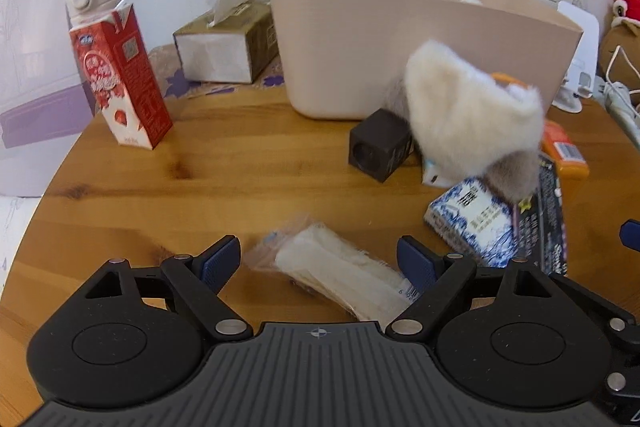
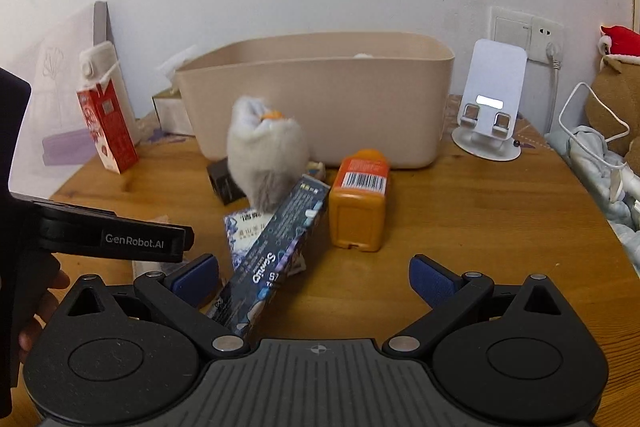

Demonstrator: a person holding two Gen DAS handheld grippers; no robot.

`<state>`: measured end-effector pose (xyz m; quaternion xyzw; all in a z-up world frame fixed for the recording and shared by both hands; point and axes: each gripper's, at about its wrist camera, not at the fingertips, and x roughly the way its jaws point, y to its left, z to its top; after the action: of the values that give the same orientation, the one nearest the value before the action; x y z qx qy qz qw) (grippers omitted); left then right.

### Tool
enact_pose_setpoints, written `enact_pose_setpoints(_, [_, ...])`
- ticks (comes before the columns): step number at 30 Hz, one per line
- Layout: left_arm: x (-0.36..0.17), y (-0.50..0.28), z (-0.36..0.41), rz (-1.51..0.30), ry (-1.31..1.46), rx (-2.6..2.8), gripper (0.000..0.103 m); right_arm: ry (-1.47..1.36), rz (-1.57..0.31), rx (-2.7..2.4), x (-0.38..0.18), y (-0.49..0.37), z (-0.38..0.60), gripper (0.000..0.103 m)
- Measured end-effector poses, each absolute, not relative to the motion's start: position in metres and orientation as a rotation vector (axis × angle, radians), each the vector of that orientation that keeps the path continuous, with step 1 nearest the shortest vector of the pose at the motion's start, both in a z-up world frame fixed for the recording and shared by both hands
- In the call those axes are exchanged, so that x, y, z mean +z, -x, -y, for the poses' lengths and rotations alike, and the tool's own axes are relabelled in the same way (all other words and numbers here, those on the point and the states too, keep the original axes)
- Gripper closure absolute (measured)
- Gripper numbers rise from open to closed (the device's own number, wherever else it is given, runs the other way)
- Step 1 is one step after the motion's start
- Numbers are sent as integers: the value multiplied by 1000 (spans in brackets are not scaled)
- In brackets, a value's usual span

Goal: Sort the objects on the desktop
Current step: 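Grasp the clear plastic packet with the left gripper while the right grasps the dark printed box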

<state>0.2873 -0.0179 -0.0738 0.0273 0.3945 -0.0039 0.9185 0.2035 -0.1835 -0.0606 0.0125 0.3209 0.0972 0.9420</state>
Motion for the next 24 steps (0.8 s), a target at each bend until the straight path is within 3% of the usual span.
enact_pose_setpoints(4, [-82, -285, 12, -837, -37, -16, 16, -22, -674, 215, -66, -206, 178, 1])
enact_pose_setpoints(13, [-84, -278, 1, -829, -22, -31, 18, -44, -712, 208, -76, -211, 178, 25])
enact_pose_setpoints(19, [-81, -272, 1, -815, -25, -40, 46, -80, -725, 213, -78, -211, 185, 49])
enact_pose_setpoints(22, [-81, -268, 1, -804, -28, -44, 60, -98, -730, 214, -77, -210, 189, 65])
enact_pose_setpoints(24, [-81, -264, 1, -794, -30, -36, 68, -107, -733, 214, -77, -209, 191, 81])
